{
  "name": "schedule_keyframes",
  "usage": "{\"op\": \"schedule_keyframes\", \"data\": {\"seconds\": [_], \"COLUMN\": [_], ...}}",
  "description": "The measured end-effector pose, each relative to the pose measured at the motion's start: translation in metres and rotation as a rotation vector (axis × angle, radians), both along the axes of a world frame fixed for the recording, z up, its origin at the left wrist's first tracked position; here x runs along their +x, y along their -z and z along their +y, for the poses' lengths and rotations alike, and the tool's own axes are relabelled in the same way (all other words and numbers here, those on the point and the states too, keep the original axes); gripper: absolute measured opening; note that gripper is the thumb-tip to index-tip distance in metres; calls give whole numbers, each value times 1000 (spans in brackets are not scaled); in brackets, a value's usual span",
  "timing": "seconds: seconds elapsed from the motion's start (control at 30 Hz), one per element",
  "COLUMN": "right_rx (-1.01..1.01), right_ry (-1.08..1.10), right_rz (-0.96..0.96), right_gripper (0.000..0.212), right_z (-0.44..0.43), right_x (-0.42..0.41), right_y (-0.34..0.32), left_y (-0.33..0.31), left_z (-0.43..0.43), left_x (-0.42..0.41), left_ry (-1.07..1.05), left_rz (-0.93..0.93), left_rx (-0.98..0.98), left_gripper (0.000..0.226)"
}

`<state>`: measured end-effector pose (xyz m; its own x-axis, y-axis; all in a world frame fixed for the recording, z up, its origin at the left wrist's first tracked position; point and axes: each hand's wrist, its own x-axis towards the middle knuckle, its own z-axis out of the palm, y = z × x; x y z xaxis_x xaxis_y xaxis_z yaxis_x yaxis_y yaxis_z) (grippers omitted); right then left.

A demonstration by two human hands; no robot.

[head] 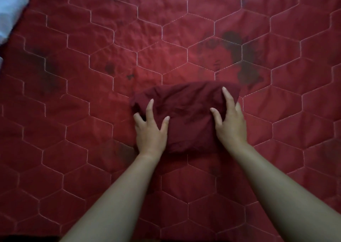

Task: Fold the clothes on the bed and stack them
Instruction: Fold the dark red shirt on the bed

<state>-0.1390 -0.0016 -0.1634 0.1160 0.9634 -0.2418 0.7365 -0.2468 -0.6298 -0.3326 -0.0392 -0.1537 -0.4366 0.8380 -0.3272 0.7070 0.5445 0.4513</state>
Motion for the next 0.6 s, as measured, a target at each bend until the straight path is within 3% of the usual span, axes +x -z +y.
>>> {"op": "schedule_keyframes", "data": {"seconds": [0.4, 0.5, 0.6], "right_rx": [119, 101, 178], "right_ry": [183, 238, 221], "right_rz": [-154, -174, -349], "right_gripper": [60, 63, 61], "right_z": [-54, -58, -61], "right_x": [128, 141, 140], "right_y": [-17, -19, -21], "left_y": [-12, -13, -15], "left_z": [-39, -32, -26], "left_x": [85, 95, 105], "left_ry": [276, 322, 408], "left_rz": [-148, -12, 197], "left_rx": [-56, -36, 51], "left_gripper": [68, 69, 67]}}
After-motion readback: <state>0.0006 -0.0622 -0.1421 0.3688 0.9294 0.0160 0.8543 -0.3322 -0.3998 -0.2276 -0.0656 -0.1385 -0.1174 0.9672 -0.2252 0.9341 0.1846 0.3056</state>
